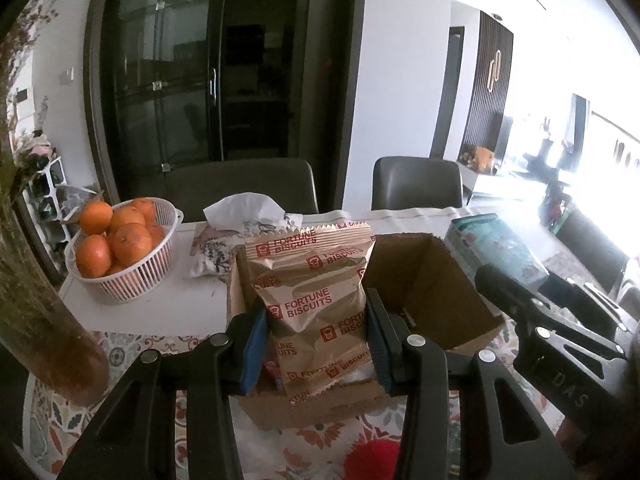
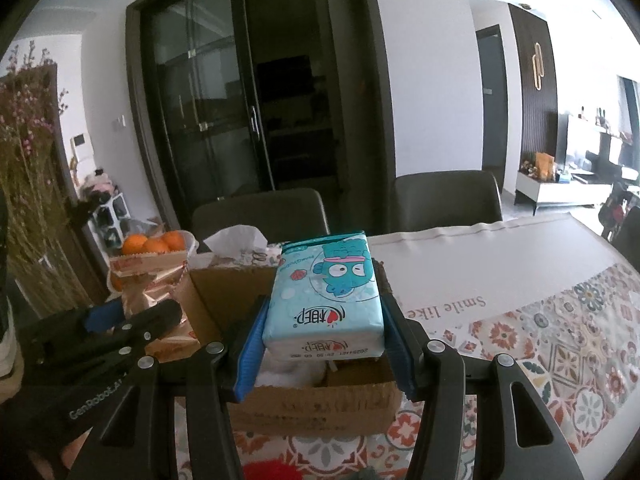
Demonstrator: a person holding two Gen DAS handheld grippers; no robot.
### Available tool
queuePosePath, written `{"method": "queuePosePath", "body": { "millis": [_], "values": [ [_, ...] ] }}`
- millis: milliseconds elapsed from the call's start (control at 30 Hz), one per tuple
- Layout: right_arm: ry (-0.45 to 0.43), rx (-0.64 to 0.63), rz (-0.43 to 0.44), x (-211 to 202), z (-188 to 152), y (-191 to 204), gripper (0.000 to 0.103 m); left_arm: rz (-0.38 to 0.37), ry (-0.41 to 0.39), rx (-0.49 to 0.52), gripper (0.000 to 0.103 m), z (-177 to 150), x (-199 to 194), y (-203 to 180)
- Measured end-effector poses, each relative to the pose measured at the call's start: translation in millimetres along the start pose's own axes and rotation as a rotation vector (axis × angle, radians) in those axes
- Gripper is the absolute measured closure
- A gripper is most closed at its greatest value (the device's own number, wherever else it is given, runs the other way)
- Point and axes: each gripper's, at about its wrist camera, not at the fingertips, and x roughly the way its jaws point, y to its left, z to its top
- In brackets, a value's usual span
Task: Organize soft objects
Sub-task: 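Open both grippers to drop the biscuit packet and tissue pack into the box, then move the left gripper to the red pompom toy while the right gripper approaches the grey knit hat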
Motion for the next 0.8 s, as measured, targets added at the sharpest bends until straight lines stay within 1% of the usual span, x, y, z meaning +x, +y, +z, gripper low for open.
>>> {"method": "queuePosePath", "body": {
  "millis": [200,233,267,300,333,367,533,667,800],
  "values": [
    [0.033,-0.013,0.005,19.0,1.3,0.5,0.047,0.002,0.054,0.02,0.058,1.5,22.1,1.0],
    [0.044,-0.012,0.01,22.1,1.3,0.1,0.043,0.0,0.066,0.019,0.056,1.9,26.5,1.7],
    [0.054,-0.012,0.013,25.0,1.7,0.8,0.035,-0.002,0.084,0.019,0.053,2.1,31.2,1.8],
    [0.055,-0.01,0.006,26.4,1.6,-0.3,0.032,-0.004,0.101,0.021,0.046,2.3,34.8,1.5],
    [0.051,-0.005,-0.005,26.4,1.5,-1.9,0.03,-0.008,0.11,0.02,0.044,1.7,36.9,0.7],
    [0.049,0.0,-0.01,26.3,1.5,-3.6,0.03,-0.009,0.113,0.018,0.042,1.7,38.7,1.5],
    [0.058,0.015,-0.03,20.7,0.8,-10.7,0.03,0.014,0.115,0.03,0.041,-2.3,36.3,-1.3],
    [0.058,0.017,-0.043,11.0,0.3,-13.1,0.03,0.045,0.115,0.042,0.039,-7.3,26.1,-2.9],
    [0.062,0.019,-0.039,-1.6,-1.8,-13.1,0.03,0.05,0.112,0.04,0.039,-11.8,10.4,-4.9]
  ]
}}
